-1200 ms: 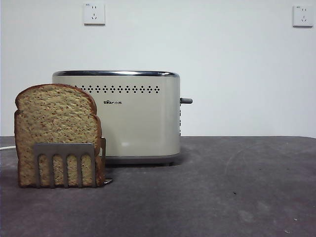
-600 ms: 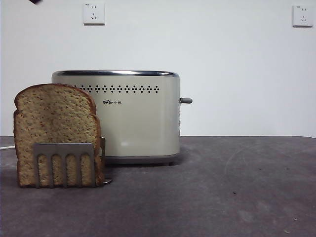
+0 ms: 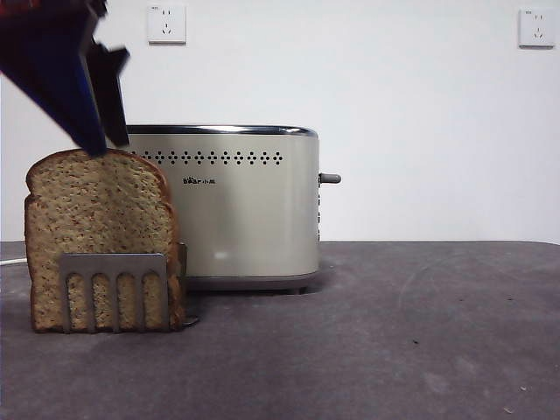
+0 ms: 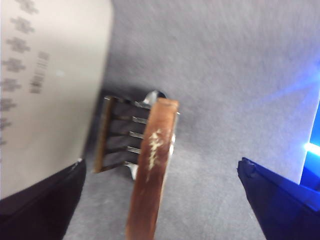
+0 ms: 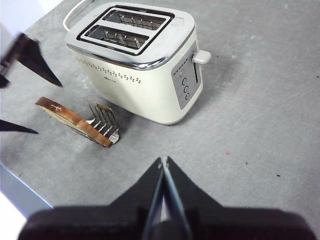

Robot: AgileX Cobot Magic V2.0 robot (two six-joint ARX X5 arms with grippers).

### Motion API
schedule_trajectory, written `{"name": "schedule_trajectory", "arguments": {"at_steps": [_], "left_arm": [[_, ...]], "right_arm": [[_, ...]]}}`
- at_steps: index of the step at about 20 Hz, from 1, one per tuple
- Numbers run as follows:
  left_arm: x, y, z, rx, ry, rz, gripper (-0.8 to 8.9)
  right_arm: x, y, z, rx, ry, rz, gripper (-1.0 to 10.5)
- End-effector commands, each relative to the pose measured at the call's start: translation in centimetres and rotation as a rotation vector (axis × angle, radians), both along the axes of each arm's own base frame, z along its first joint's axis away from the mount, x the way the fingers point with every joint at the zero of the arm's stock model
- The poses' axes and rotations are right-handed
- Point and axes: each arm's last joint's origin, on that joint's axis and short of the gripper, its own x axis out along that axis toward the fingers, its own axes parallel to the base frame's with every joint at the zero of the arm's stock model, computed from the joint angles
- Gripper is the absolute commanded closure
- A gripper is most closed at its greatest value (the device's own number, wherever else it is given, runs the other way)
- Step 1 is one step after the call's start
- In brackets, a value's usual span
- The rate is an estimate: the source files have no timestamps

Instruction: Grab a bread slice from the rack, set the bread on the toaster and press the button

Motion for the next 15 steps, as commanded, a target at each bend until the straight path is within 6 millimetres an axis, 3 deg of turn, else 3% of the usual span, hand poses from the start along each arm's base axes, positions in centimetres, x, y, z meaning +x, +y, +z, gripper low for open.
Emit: {"name": "schedule_trajectory", "arguments": {"at_steps": [1, 2, 6, 8, 11, 15], "left_arm": [[0.55, -0.46, -1.13, 0.029, 0.035, -0.019, 2.21], [0.76, -0.58, -1.43, 0.034, 0.044, -0.019, 2.26], [1.21, -0.75, -2.1, 0.067, 0.055, -0.01, 6.16], [1.22, -0.75, -2.1, 0.068, 0.053, -0.008, 7.38], [1.23, -0.76, -2.08, 0.066, 0.051, -0.009, 8.22], [1.24, -0.76, -2.07, 0.065, 0.049, -0.008, 8.22]], "right_arm": [[-0.03, 0.04, 0.07, -0.004, -0.009, 0.008, 9.6], [-0.03, 0.04, 0.07, -0.004, -0.009, 0.008, 9.6], [-0.03, 0.04, 0.07, -0.004, -0.009, 0.008, 9.6], [-0.03, 0.03, 0.07, -0.004, -0.009, 0.008, 9.6], [-0.03, 0.03, 0.07, -0.004, -0.009, 0.008, 9.6], [-0.03, 0.03, 0.07, -0.004, -0.009, 0.008, 9.6]]}}
